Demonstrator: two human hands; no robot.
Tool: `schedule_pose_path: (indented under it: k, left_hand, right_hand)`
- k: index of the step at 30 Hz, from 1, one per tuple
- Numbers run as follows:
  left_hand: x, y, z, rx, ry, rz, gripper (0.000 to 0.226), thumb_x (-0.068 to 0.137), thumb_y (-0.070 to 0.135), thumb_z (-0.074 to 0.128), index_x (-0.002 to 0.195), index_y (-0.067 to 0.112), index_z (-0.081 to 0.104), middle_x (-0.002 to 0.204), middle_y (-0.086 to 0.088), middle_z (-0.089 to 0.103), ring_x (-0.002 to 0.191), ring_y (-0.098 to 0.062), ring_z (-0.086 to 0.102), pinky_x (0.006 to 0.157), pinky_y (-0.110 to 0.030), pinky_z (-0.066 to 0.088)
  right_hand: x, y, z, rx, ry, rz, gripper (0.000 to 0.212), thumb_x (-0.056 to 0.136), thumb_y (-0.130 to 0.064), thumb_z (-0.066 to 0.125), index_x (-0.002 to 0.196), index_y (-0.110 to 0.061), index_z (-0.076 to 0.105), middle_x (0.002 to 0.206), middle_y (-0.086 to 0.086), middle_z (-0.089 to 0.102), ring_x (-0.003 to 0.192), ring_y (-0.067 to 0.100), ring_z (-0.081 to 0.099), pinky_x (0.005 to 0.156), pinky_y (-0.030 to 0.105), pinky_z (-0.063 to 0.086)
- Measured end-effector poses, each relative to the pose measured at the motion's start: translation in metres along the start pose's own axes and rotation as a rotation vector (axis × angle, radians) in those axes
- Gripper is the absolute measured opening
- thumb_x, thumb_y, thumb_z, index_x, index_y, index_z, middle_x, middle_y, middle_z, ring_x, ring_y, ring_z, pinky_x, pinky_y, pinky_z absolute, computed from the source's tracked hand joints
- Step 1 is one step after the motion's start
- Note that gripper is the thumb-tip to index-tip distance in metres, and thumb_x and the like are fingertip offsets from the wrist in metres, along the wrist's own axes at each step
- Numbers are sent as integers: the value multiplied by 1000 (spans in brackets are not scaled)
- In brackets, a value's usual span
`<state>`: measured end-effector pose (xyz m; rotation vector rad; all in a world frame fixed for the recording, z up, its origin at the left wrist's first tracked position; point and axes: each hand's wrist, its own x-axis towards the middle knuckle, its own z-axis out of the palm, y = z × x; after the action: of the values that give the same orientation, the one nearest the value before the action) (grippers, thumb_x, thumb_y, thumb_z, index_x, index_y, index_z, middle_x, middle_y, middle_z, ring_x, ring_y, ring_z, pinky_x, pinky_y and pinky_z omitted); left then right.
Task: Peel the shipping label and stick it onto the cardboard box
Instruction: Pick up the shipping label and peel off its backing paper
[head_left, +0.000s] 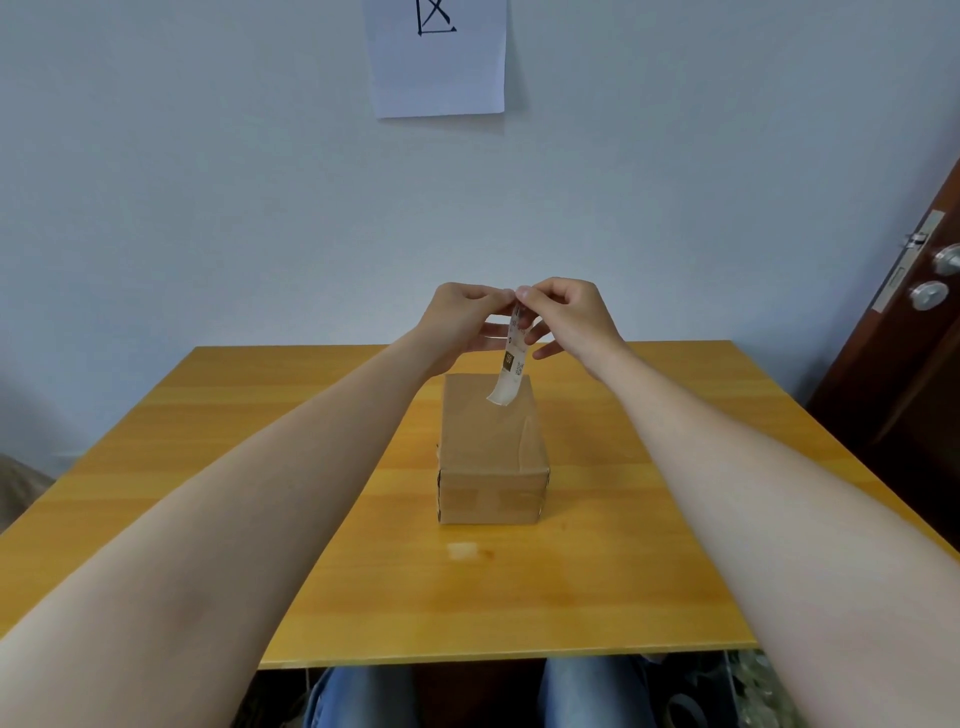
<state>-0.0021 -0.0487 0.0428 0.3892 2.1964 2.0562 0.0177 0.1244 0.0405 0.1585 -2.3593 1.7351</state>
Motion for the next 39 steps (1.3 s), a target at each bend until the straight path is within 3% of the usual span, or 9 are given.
schedule_pose_path:
  k: [14,29,33,39]
  left_hand:
    - [-7,1,-7,-30,-41,24,28,101,20,71,118,0,78,111,-16,80,99,-31,79,78,-34,64]
    - [-11,1,-1,-50,-67,33,27,101,18,71,115,-4,78,111,-18,79,97,-28,79,76,-33,64]
    - [-10,0,1,-64,-81,30,26,101,17,70,115,-4,78,109,-18,79,98,-29,79,77,-33,64]
    - [-8,-3,4,-122,-100,6,27,101,15,70,118,-4,77,116,-20,78,102,-31,78,79,-35,64]
  right_hand:
    - [-3,1,2,-17,-50,-93,20,107,-29,60,100,-13,70,83,5,72,60,17,66,52,34,56]
    - [-5,6,-2,7,-39,-74,27,107,-30,57,99,-10,73,86,8,73,64,21,65,54,35,57]
    - [-5,8,-4,22,-30,-51,33,107,-30,56,103,-2,72,84,7,74,63,23,64,54,36,56]
    - [-7,9,-6,75,-14,-40,31,103,-31,65,102,0,70,81,6,74,63,22,65,53,34,56]
